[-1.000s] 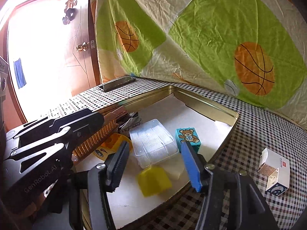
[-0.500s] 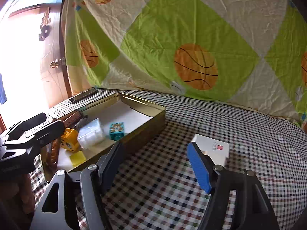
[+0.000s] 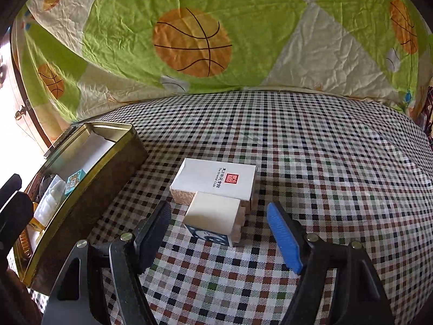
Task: Organize rigid objects
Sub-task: 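Close left tool on red-seal white box while right tool grasps small blue-face white box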
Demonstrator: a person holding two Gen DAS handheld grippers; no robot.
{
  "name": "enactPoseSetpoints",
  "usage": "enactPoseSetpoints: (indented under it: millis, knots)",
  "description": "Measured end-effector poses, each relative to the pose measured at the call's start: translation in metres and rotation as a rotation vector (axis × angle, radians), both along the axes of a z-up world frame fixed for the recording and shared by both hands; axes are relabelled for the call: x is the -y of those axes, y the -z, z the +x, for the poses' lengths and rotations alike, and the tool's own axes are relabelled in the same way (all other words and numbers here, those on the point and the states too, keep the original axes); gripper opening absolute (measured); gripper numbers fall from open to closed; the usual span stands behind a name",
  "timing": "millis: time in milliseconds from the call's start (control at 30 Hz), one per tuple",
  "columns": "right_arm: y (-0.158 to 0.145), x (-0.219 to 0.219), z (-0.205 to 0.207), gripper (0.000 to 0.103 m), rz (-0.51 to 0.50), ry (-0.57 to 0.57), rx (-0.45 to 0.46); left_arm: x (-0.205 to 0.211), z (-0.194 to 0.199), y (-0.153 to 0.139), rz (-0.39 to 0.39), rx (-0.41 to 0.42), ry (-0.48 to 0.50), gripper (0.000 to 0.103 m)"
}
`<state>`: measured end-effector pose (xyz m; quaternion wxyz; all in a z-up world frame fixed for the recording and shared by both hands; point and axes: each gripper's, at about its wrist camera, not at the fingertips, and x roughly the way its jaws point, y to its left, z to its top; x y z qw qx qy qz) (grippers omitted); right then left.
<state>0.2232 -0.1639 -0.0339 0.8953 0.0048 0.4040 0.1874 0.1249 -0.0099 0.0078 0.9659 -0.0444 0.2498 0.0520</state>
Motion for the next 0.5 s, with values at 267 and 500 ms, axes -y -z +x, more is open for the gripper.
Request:
enactPoseSetpoints:
  millis: [267, 500]
  knots:
    - [0.001, 0.003, -0.002, 0.051, -0.011, -0.032, -0.013, 0.016, 0.020, 0.002, 0.017, -0.052, 0.011, 0.103]
    - [-0.009, 0.056, 0.004, 0.051, 0.003, 0.112, 0.056, 0.055, 0.044, 0.001, 0.069, -0.088, 0.092, 0.103]
